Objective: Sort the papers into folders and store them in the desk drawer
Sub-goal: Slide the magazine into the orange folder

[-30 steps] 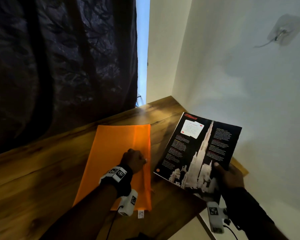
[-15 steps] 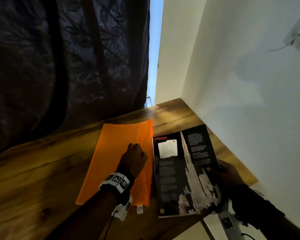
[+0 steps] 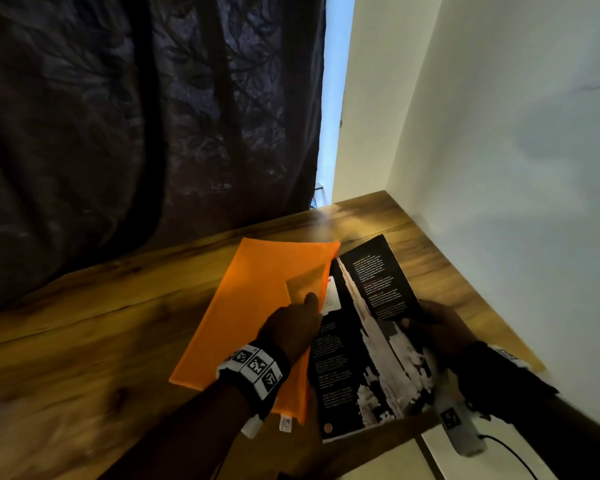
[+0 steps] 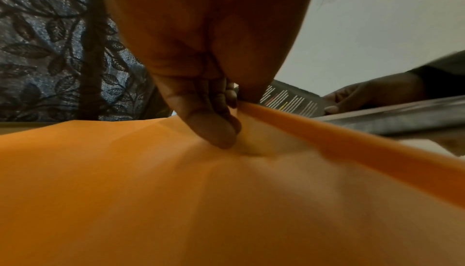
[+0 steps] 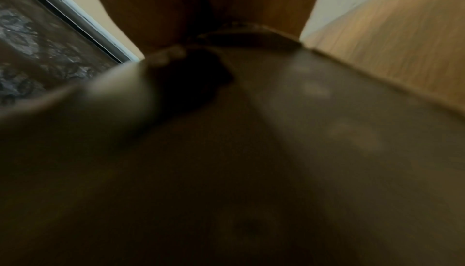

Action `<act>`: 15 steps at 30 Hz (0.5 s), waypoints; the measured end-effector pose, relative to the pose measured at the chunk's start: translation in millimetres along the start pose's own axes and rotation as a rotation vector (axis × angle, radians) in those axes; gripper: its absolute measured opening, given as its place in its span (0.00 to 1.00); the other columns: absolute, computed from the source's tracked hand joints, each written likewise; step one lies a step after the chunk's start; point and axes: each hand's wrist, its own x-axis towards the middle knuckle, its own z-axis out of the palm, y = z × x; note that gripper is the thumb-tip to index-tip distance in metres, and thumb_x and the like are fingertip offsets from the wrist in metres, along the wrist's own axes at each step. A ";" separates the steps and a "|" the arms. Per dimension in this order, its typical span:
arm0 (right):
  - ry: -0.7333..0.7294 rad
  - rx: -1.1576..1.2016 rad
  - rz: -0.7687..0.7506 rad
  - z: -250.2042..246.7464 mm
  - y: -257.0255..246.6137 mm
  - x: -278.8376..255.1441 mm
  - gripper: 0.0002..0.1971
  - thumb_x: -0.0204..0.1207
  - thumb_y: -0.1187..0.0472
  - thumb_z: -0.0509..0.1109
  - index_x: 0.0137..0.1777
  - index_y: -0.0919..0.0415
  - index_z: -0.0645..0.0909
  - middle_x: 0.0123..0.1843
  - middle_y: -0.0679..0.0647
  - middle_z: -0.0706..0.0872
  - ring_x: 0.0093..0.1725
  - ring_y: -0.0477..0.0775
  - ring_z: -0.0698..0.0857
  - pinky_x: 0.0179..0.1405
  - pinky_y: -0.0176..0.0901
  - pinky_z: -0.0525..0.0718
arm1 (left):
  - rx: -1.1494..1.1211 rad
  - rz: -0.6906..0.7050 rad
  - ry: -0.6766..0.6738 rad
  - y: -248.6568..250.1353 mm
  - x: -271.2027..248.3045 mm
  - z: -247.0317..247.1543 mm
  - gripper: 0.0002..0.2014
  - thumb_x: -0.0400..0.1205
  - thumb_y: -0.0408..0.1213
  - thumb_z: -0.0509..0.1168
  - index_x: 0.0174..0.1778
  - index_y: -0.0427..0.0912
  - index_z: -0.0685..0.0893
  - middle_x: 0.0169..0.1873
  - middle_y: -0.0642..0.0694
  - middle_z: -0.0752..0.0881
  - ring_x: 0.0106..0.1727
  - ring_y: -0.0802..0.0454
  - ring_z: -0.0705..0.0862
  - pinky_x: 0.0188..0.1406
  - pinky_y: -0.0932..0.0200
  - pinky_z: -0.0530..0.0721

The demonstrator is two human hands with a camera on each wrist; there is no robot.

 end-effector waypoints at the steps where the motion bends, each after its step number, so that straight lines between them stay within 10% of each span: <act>1: 0.009 -0.002 0.008 4.9 2.5 4.5 0.07 0.73 0.57 0.76 0.50 0.50 0.89 0.46 0.49 0.93 0.50 0.54 0.90 0.58 0.61 0.85 | 0.009 0.007 0.008 1.1 -1.6 -0.2 0.15 0.90 0.48 0.50 0.61 0.39 0.69 0.46 0.38 0.87 0.43 0.33 0.87 0.34 0.46 0.78; 15: 0.143 0.119 0.028 32.0 10.0 19.8 0.07 0.78 0.62 0.70 0.53 0.53 0.86 0.43 0.50 0.91 0.44 0.48 0.89 0.35 0.37 0.79 | -0.222 -0.095 -0.005 -7.2 -10.7 -13.2 0.20 0.80 0.38 0.63 0.67 0.46 0.68 0.31 0.46 0.80 0.31 0.41 0.82 0.26 0.54 0.71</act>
